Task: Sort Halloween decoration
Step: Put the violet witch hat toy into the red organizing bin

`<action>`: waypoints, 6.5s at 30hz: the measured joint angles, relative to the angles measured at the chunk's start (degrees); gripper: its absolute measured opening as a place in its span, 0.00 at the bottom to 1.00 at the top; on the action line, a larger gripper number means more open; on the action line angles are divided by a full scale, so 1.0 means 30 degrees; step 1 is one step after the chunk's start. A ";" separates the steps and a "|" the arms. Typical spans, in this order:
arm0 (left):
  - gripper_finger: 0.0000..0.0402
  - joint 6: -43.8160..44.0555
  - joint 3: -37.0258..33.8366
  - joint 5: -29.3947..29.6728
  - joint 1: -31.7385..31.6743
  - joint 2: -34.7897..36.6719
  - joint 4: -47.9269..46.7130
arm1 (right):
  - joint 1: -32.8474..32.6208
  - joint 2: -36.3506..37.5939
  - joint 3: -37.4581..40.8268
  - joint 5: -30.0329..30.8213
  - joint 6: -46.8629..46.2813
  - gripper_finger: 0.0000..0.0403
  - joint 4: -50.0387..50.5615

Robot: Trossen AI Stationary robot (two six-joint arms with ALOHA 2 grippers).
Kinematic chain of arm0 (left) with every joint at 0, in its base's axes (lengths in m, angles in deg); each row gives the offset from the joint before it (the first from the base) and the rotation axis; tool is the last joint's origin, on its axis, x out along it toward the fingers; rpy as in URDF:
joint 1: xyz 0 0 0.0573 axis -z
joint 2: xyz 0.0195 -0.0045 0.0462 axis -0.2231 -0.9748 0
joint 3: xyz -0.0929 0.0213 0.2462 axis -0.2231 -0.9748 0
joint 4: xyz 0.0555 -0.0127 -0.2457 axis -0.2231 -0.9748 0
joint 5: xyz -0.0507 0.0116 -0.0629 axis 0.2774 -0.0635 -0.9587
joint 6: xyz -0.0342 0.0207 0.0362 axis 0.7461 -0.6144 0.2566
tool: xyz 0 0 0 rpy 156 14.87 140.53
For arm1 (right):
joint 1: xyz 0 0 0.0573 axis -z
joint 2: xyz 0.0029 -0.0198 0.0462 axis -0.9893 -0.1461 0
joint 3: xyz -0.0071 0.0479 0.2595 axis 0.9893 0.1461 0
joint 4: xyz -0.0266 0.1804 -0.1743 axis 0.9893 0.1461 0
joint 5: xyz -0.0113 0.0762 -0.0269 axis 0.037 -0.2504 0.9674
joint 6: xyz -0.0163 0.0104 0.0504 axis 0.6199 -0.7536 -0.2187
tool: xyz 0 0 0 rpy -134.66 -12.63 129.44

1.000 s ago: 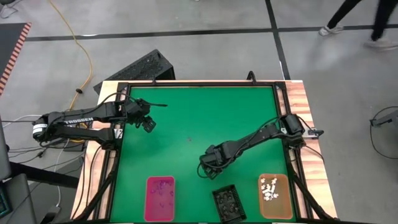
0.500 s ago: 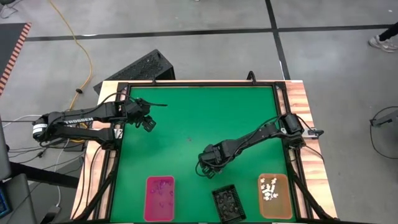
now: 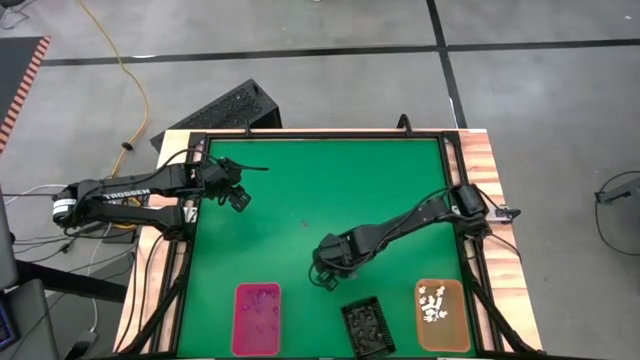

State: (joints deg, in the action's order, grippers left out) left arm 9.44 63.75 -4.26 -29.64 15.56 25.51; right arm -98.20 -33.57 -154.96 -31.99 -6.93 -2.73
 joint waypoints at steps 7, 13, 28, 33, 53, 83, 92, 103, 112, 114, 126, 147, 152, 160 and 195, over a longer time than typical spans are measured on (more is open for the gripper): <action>0.54 0.0160 0.0000 0.0000 0.0000 0.0000 0.0008 | -0.0567 0.0007 -0.2415 0.0017 0.1668 0.06 -0.2804; 0.54 0.0267 0.0000 -0.0146 0.0000 0.0000 -0.0006 | -0.0509 -0.0314 -0.2630 -0.0002 0.3987 0.06 -0.5944; 0.54 0.0427 0.0007 -0.0401 0.0000 0.0000 -0.0288 | 0.0457 -0.4130 -0.7345 -0.2466 0.8143 0.06 -0.7853; 0.54 0.0430 0.0007 -0.0408 0.0000 0.0007 -0.0429 | 0.0545 -0.6423 -1.0744 -0.3120 0.9555 0.07 -0.5983; 0.54 0.0503 0.0007 -0.0626 0.0000 0.0000 -0.0440 | 0.1908 -0.7095 -1.5758 -0.0176 0.7569 0.40 0.2342; 0.54 0.0437 0.0007 -0.1388 -0.0011 0.0000 -0.0451 | 0.6273 -1.0047 -1.6360 0.1030 1.0152 0.34 0.9223; 0.54 0.0423 0.0007 -0.0908 -0.0022 0.0003 -0.0446 | 0.6291 -1.0739 -1.6428 0.0061 1.0386 0.30 0.8922; 0.54 0.0350 0.0007 -0.0845 -0.0131 0.0000 -0.0436 | 0.6133 -1.0783 -1.6413 -0.0093 0.9938 0.05 0.8904; 0.54 0.0350 0.0007 -0.0852 -0.0131 0.0000 -0.0436 | 0.5053 -0.9695 -1.6799 0.0053 0.9296 0.03 0.8159; 0.54 0.0350 0.0007 -0.0852 -0.0131 0.0000 -0.0443 | 0.4570 -0.9258 -1.6837 0.0002 0.9296 0.03 0.7568; 0.54 0.0700 0.0007 -0.1028 -0.0131 0.0003 -0.0454 | 0.1233 -0.8998 -1.6858 -0.0324 1.2665 0.03 0.2326; 0.54 0.2241 0.0007 -0.1087 -0.0131 0.0001 -0.0445 | 0.0546 -0.8891 -1.6890 -0.5242 1.8738 0.10 -0.1100; 0.54 0.2874 0.0007 -0.1521 -0.0124 0.0007 -0.0446 | 0.0342 -0.8954 -1.6894 -0.5441 1.8943 0.19 -0.0932; 0.54 0.3480 0.0007 -0.1559 -0.0124 0.0004 -0.0446 | 0.0399 -0.8954 -1.6894 -0.5354 1.6824 0.41 0.0170; 0.54 0.2157 0.0007 -0.3366 -0.0124 0.0007 -0.0429 | 0.2948 0.1601 0.1735 0.1452 -0.0161 0.41 0.2378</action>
State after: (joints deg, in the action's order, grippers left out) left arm 15.91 63.77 -14.36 -30.01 15.58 24.22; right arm -89.35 -28.76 -149.75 -27.64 -7.42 4.40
